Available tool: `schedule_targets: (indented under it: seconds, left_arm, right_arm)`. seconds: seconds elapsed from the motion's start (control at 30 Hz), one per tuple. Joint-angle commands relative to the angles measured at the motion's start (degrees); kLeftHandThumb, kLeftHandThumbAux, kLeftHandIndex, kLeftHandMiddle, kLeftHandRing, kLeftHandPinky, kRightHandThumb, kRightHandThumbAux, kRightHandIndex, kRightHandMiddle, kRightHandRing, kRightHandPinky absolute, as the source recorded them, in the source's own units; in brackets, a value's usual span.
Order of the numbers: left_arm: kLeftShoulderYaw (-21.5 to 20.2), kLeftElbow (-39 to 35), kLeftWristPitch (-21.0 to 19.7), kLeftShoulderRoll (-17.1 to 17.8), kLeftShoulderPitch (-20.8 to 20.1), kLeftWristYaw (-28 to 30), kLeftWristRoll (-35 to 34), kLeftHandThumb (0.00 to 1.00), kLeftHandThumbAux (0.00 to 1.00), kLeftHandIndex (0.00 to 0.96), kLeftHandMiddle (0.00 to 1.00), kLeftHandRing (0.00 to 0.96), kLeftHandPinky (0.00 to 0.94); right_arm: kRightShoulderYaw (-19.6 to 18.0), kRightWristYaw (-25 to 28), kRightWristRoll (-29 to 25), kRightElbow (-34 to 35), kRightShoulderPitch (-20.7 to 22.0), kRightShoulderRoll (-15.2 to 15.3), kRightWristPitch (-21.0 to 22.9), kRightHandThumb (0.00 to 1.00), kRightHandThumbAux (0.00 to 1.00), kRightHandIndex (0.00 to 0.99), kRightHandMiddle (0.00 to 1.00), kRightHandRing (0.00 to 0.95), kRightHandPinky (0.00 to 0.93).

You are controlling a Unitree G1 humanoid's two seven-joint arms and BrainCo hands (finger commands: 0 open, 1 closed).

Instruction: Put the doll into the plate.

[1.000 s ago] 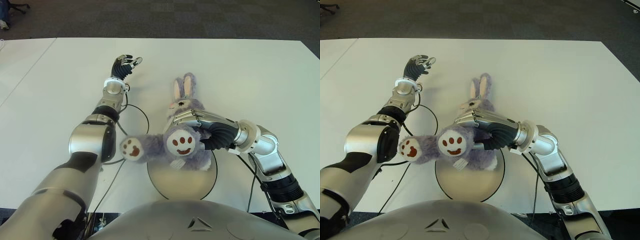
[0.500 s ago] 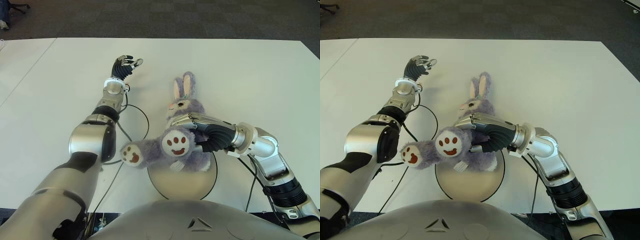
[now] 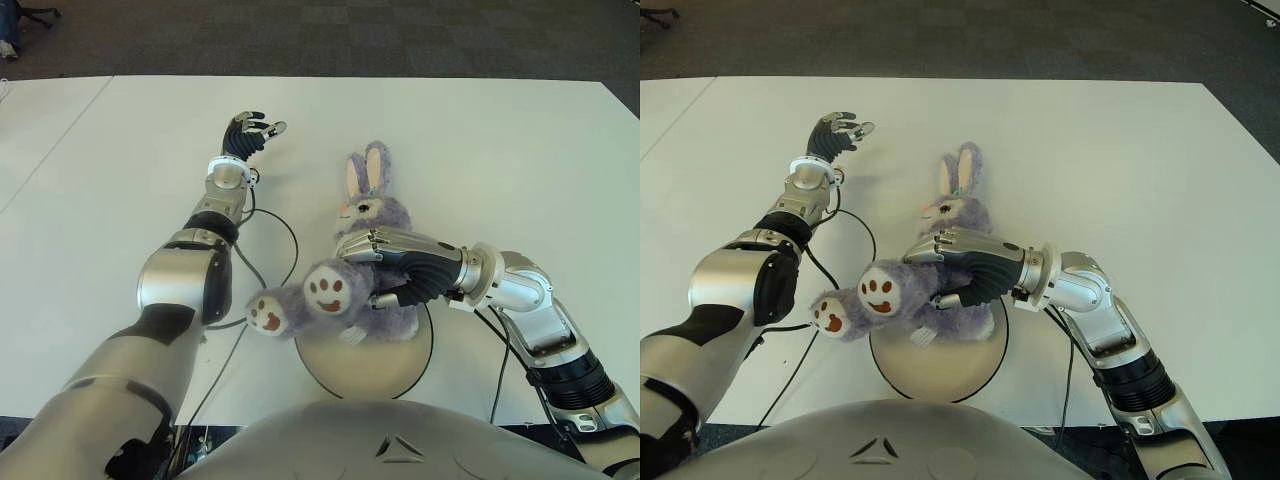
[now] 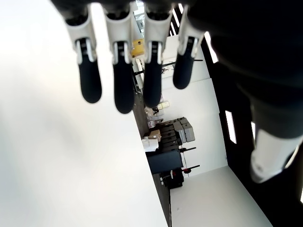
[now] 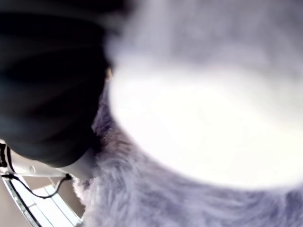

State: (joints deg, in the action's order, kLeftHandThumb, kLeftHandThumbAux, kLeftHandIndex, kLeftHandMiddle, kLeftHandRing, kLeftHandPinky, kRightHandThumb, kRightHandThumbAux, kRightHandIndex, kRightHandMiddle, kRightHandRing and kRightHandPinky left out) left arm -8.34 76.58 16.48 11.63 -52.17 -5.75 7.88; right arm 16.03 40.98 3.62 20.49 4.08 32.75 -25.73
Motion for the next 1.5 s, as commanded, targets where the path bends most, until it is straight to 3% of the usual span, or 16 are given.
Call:
schedule_targets:
  seconds: [0.03, 0.43, 1.13, 1.23, 1.37, 1.5]
  left_arm:
    - [-0.2, 0.6, -1.1, -0.1, 0.9, 0.7, -0.3, 0.0, 0.671, 0.26, 0.329, 0.371, 0.383]
    - [0.0, 0.7, -1.7, 0.1, 0.9, 1.3, 0.0, 0.0, 0.674, 0.239, 0.314, 0.356, 0.367]
    - [0.1, 0.7, -2.3, 0.1, 1.0, 1.7, 0.0, 0.0, 0.655, 0.227, 0.297, 0.341, 0.372]
    - [0.2, 0.7, -2.5, 0.0, 1.0, 1.7, 0.1, 0.0, 0.643, 0.221, 0.292, 0.332, 0.346]
    - [0.5, 0.7, -2.9, -0.1, 1.0, 1.6, 0.3, 0.0, 0.635, 0.218, 0.287, 0.329, 0.358]
    - [0.7, 0.7, -3.1, 0.0, 1.0, 1.8, 0.4, 0.0, 0.631, 0.218, 0.286, 0.33, 0.364]
  right_arm:
    - [0.7, 0.9, 4.9, -0.9, 0.0, 2.1, 2.2, 0.119, 0.406, 0.009, 0.01, 0.01, 0.012]
    - [0.1, -3.4, 11.9, -2.4, -0.1, 2.7, -2.8, 0.086, 0.307, 0.0, 0.0, 0.0, 0.0]
    - [2.4, -5.7, 12.8, -10.6, 4.0, 1.9, -5.7, 0.097, 0.278, 0.0, 0.0, 0.0, 0.0]
    - [2.8, -5.5, 12.9, -12.9, 6.0, 1.6, -5.5, 0.119, 0.285, 0.0, 0.0, 0.0, 0.0]
    - [3.3, -4.8, 13.6, -19.4, 12.7, 1.0, -4.5, 0.144, 0.3, 0.0, 0.0, 0.0, 0.0]
    - [3.8, -7.2, 16.3, -25.4, 16.6, -0.1, -5.6, 0.149, 0.305, 0.0, 0.0, 0.0, 0.0]
